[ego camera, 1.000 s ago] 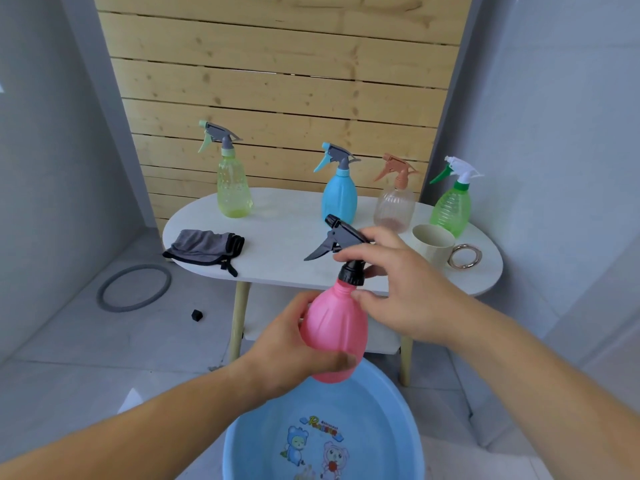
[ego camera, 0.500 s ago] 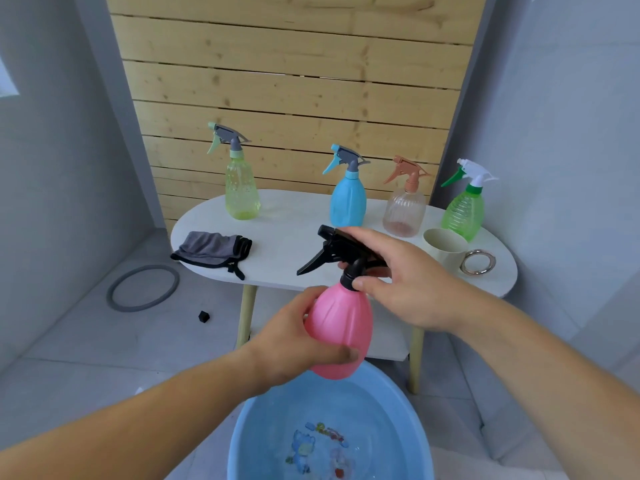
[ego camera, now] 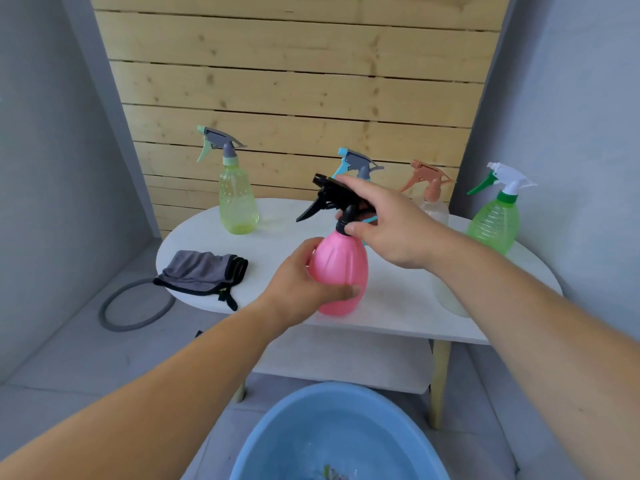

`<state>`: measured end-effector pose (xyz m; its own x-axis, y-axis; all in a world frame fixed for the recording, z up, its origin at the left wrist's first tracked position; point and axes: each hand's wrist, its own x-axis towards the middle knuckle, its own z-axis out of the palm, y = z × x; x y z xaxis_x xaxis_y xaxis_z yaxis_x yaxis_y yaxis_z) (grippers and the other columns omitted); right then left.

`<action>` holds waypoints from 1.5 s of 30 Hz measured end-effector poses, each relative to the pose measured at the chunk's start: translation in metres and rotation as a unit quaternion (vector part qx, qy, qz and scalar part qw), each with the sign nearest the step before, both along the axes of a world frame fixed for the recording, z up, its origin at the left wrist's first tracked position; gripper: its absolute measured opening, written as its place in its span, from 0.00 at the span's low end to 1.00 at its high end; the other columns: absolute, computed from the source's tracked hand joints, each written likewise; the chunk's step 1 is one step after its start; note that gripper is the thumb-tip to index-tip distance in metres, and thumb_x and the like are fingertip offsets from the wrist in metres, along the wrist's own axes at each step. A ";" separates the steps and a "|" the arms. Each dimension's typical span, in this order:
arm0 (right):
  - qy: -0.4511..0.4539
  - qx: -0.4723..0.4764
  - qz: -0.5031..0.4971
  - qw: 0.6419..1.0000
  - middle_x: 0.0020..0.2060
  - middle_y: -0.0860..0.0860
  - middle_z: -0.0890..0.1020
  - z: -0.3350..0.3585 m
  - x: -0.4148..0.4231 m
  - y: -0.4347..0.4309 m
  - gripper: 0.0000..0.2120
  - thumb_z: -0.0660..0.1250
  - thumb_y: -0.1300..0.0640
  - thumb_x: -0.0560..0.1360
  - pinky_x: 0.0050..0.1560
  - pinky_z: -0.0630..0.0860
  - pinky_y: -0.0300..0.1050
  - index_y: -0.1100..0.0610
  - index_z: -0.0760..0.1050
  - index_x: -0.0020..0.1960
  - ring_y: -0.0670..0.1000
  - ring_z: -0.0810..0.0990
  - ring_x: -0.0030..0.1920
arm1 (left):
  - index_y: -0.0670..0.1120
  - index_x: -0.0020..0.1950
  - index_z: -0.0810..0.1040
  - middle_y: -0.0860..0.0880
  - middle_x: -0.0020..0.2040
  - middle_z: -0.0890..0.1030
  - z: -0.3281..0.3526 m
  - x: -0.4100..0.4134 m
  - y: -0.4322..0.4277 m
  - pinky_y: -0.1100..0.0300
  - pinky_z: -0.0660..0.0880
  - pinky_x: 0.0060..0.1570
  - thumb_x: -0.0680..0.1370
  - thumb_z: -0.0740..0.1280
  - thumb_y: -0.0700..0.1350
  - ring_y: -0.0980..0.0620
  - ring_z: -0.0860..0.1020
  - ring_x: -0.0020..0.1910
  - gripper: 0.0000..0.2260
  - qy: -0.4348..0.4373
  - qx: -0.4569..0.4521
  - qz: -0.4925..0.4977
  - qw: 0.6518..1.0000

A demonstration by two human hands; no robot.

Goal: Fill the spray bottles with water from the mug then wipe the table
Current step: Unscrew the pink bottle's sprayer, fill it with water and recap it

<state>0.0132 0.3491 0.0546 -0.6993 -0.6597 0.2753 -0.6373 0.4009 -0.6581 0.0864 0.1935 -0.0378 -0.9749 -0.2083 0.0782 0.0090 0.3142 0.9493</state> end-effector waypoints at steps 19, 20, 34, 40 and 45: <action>-0.058 -0.087 -0.021 0.994 0.40 0.42 0.82 -0.024 -0.042 -0.021 0.06 0.73 0.63 0.73 0.50 0.73 0.32 0.53 0.80 0.46 0.40 0.78 0.43 | 0.55 0.75 0.61 0.50 0.64 0.71 -0.024 -0.039 -0.011 0.53 0.77 0.57 0.59 0.85 0.55 0.49 0.72 0.64 0.51 0.017 -0.045 0.044 0.998; -0.063 -0.092 -0.022 0.994 0.39 0.41 0.82 -0.025 -0.041 -0.021 0.07 0.73 0.63 0.73 0.48 0.72 0.29 0.52 0.80 0.45 0.39 0.78 0.42 | 0.55 0.77 0.59 0.51 0.67 0.69 -0.025 -0.040 -0.010 0.54 0.76 0.60 0.59 0.83 0.56 0.49 0.71 0.66 0.52 0.011 -0.035 0.024 0.999; -0.071 -0.095 -0.031 0.992 0.43 0.48 0.84 -0.028 -0.037 -0.016 0.05 0.73 0.62 0.73 0.50 0.72 0.30 0.56 0.81 0.48 0.39 0.78 0.44 | 0.56 0.74 0.62 0.51 0.66 0.70 -0.023 -0.040 -0.010 0.52 0.77 0.60 0.56 0.85 0.58 0.50 0.73 0.64 0.52 0.002 -0.059 0.001 0.998; -0.093 -0.101 -0.024 0.990 0.43 0.47 0.83 -0.024 -0.036 -0.014 0.06 0.72 0.63 0.73 0.52 0.74 0.33 0.53 0.81 0.46 0.40 0.79 0.44 | 0.55 0.69 0.67 0.50 0.60 0.77 -0.021 -0.040 -0.022 0.60 0.79 0.46 0.60 0.87 0.49 0.51 0.79 0.58 0.44 -0.001 -0.018 -0.031 0.999; -0.098 -0.112 -0.024 0.989 0.40 0.46 0.81 -0.025 -0.034 -0.015 0.05 0.72 0.66 0.73 0.46 0.72 0.26 0.57 0.81 0.47 0.36 0.77 0.39 | 0.56 0.75 0.64 0.53 0.62 0.76 -0.023 -0.040 -0.023 0.69 0.78 0.44 0.63 0.80 0.43 0.53 0.78 0.59 0.44 -0.023 -0.031 -0.088 0.995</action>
